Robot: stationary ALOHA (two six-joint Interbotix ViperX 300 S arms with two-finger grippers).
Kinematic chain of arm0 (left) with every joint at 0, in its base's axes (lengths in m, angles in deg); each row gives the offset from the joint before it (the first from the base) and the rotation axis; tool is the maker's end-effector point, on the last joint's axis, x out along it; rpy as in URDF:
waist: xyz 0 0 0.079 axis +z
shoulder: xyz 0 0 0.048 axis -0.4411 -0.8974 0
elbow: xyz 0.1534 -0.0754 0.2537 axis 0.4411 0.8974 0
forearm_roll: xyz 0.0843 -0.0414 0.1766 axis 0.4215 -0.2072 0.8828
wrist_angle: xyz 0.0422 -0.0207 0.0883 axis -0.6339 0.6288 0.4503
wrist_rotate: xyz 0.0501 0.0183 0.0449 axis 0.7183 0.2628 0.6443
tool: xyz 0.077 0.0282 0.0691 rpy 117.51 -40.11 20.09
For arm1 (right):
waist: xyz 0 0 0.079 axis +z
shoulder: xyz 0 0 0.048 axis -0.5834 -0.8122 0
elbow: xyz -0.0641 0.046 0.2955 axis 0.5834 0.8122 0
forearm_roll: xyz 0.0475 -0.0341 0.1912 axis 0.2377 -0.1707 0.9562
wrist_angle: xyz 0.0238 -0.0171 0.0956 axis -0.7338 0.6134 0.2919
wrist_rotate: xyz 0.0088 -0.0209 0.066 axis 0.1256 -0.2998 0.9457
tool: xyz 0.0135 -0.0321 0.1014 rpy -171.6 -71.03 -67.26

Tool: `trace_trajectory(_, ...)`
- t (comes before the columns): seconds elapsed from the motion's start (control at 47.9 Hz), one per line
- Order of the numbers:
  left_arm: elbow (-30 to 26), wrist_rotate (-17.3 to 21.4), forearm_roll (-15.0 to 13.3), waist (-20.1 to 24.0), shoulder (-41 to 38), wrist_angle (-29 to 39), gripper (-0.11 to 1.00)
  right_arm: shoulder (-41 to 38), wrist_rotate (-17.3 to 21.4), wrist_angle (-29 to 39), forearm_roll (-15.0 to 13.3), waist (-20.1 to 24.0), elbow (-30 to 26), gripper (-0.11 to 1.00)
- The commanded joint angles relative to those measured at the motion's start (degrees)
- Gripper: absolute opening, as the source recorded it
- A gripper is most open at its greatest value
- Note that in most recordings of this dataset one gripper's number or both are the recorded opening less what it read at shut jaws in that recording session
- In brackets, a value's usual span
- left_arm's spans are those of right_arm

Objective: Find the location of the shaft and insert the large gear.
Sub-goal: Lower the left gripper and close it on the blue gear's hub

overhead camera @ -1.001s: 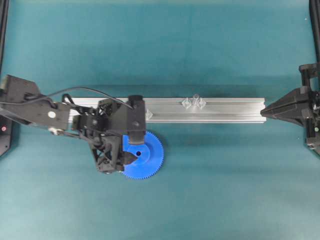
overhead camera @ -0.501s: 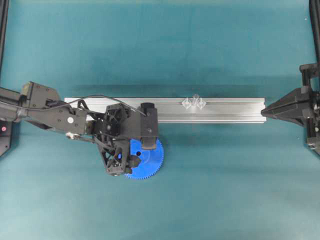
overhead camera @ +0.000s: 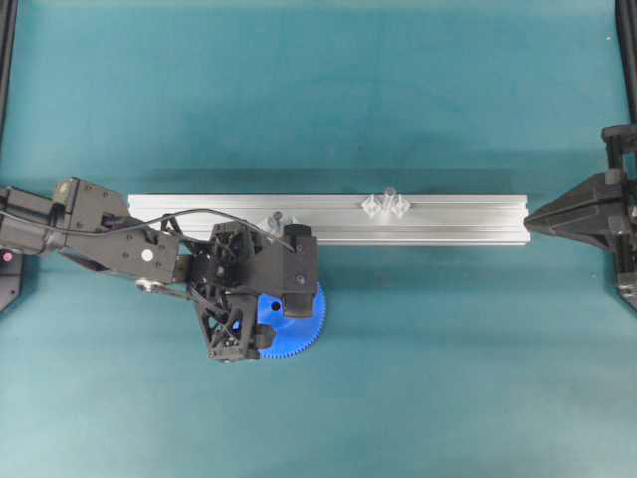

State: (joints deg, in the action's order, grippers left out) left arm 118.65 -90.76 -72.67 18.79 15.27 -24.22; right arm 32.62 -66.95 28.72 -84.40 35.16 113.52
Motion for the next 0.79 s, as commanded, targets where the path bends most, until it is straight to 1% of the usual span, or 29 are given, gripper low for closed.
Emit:
trace_trajectory(0.0,-1.1,-0.1,0.2,-0.4,0.7,-0.2,0.93,-0.4,0.5,-0.3,0.1,-0.1,-0.5,0.02)
trace_trajectory(0.772,-1.9,-0.3,0.2,-0.3,-0.8,-0.2,0.93,0.0,0.5,-0.3,0.1,-0.1,-0.4,0.02)
